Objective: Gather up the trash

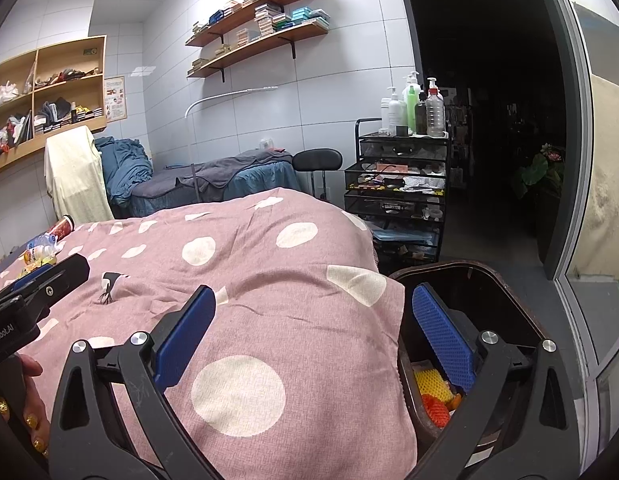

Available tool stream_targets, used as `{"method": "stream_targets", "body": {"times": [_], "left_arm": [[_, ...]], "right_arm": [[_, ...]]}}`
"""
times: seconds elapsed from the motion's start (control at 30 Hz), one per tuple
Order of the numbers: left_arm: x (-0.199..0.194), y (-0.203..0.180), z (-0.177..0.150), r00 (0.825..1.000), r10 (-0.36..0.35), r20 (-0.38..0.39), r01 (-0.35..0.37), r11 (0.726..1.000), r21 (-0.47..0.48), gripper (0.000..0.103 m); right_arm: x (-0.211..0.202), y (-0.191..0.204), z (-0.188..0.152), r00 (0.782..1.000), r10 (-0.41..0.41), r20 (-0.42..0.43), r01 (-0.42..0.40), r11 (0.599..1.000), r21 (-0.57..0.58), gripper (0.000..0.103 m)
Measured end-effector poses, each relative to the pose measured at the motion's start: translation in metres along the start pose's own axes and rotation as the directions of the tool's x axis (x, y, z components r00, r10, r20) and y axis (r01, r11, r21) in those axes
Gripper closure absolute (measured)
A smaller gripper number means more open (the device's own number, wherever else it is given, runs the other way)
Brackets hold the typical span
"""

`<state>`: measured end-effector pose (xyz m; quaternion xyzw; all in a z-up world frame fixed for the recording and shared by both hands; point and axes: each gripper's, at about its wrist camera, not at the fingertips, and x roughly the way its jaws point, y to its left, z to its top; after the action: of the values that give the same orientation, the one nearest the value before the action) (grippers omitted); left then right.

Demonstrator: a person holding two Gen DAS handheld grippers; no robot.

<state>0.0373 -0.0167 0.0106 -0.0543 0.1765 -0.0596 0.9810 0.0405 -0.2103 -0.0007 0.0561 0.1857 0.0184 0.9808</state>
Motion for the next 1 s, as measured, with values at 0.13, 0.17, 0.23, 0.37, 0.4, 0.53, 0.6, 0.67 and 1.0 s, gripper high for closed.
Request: {"method": "stream_targets", "body": {"times": [0.13,0.17,0.23,0.37,0.4,0.53,0.6,0.67,1.0], "left_arm": [[-0.0019,-0.0002,-0.0016,1.0,-0.002,-0.002,0.002,1.0,-0.011,0.005],[-0.0023,0.0003,-0.0014,1.0,0.002,-0.001,-0.002,1.0,-0.012,0.005],[-0.0026,0.0,-0.0014,1.0,0.003,-0.002,-0.003,1.0,-0.011,0.005],[-0.0036,-0.0007,-0.003,1.0,0.007,-0.003,-0.007,1.0,-0.009,0.005],[-0.0039,-0.0005,-0.0031,1.0,0.006,-0.003,-0.006,1.0,-0.009,0.005],[-0.0041,-0.0011,-0.0031,1.0,0.006,-0.004,-0.006,1.0,-0.008,0.005],[-0.0047,-0.0018,-0.0033,1.0,0.005,-0.002,-0.005,1.0,-0.003,0.005],[-0.0053,-0.0032,-0.003,1.0,0.007,0.0,-0.007,1.0,0.004,0.005],[-0.0067,-0.0056,-0.0025,1.0,0.009,0.004,-0.009,1.0,0.01,0.005]], "right_arm": [[-0.0001,-0.0002,0.0001,1.0,0.0,0.0,0.0,1.0,0.0,0.006],[-0.0001,-0.0002,0.0001,1.0,0.0,0.0,0.0,1.0,0.0,0.006],[-0.0001,-0.0001,0.0,1.0,0.0,0.0,0.0,1.0,-0.001,0.006],[0.0002,-0.0001,-0.0003,1.0,0.0,-0.002,0.0,1.0,0.0,0.006],[0.0,0.0003,-0.0006,1.0,0.0,-0.002,0.0,1.0,0.0,0.006],[0.0003,0.0,-0.001,1.0,0.0,-0.002,0.0,1.0,0.0,0.006],[0.0007,0.0003,-0.0011,1.0,0.001,-0.004,-0.001,1.0,0.001,0.006],[0.0006,0.0001,-0.0013,1.0,0.0,-0.003,0.0,1.0,-0.001,0.006],[0.0006,0.0003,-0.0011,1.0,0.0,-0.004,0.0,1.0,0.0,0.006]]}}
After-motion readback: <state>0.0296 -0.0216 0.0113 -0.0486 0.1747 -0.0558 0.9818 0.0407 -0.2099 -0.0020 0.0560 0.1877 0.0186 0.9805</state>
